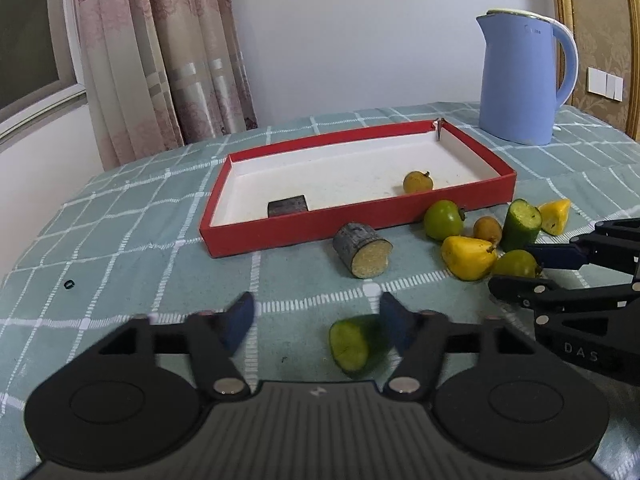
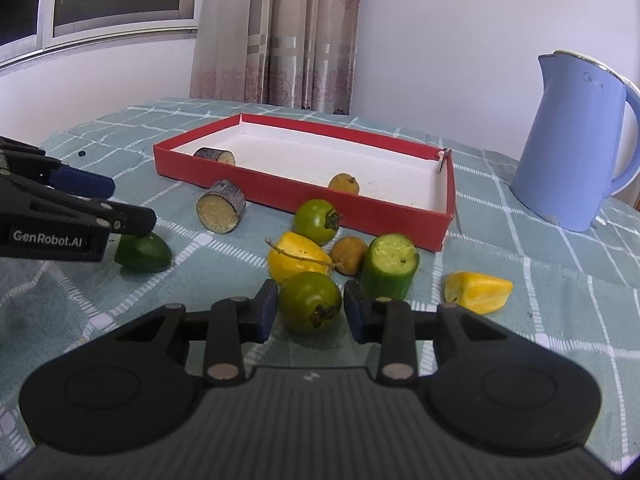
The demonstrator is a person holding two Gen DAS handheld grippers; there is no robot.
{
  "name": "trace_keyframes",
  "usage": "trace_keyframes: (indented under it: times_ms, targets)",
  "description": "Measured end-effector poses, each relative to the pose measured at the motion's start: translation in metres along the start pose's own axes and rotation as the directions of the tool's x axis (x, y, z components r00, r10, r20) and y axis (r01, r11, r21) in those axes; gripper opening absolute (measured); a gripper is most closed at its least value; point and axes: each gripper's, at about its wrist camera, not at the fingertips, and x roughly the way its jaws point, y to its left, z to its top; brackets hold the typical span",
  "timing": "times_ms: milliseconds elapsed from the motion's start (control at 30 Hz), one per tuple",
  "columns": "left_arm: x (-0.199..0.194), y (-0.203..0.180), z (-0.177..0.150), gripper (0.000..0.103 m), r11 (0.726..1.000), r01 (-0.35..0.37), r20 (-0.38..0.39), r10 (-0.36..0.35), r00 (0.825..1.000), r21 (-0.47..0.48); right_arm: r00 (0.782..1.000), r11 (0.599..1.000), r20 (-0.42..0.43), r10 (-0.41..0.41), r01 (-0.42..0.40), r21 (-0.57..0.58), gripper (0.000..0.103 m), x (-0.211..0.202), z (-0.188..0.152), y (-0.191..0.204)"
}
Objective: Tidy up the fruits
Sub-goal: 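Close the left gripper on the green lime piece and lift it, then lift the lime with the left gripper while the right gripper closes on a green tomato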
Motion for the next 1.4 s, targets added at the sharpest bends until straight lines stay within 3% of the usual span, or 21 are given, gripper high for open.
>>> trace_keyframes:
  times_ms: [67,400,433,467,500,833,867,967,1400]
  targets:
    - [0.000,0.000,-0.001,0.073,0.999,0.032,0.002,-0.032,0.999,-0.006,1.000,1.000,0.003,0.002,-0.002,0.000,0.034,-0.001,0.000,-0.001]
    - [0.002,-0.021,-0.004,0.073,0.995,0.027,0.002,-0.028,1.000,0.100,1.000,1.000,0.013,0.010,-0.010,0.013,0.034,-0.004,-0.001,-0.002]
    - [0.006,-0.024,-0.004,0.066,0.994,0.028,-0.008,-0.028,1.000,0.107,1.000,1.000,0.015,0.011,-0.011,0.015,0.034,-0.004,-0.001,-0.002]
    - [0.009,-0.027,-0.005,0.048,0.993,0.028,-0.024,-0.025,0.999,0.115,1.000,1.000,0.017,0.012,-0.012,0.016,0.034,-0.004,-0.001,-0.003]
    - [0.013,-0.028,-0.005,0.040,0.992,0.025,-0.041,-0.020,0.999,0.120,1.000,1.000,0.019,0.012,-0.012,0.018,0.034,-0.005,0.000,-0.003]
    - [0.003,-0.008,-0.004,0.040,0.998,0.063,-0.012,-0.062,0.998,0.029,1.000,0.999,0.019,0.024,-0.024,0.034,0.034,-0.005,0.000,-0.005]
    - [0.001,-0.008,-0.004,0.033,0.998,0.061,-0.009,-0.061,0.998,0.029,1.000,0.999,0.017,0.024,-0.025,0.033,0.034,-0.005,0.000,-0.005]
    - [-0.005,-0.006,-0.004,0.030,0.998,0.061,0.005,-0.061,0.998,0.029,1.000,0.999,0.011,0.024,-0.024,0.029,0.034,-0.004,0.000,-0.004]
    - [0.003,-0.002,-0.008,0.031,0.988,0.060,-0.027,-0.057,0.998,0.144,1.000,0.999,0.008,0.018,-0.018,0.031,0.034,-0.002,0.000,-0.005]
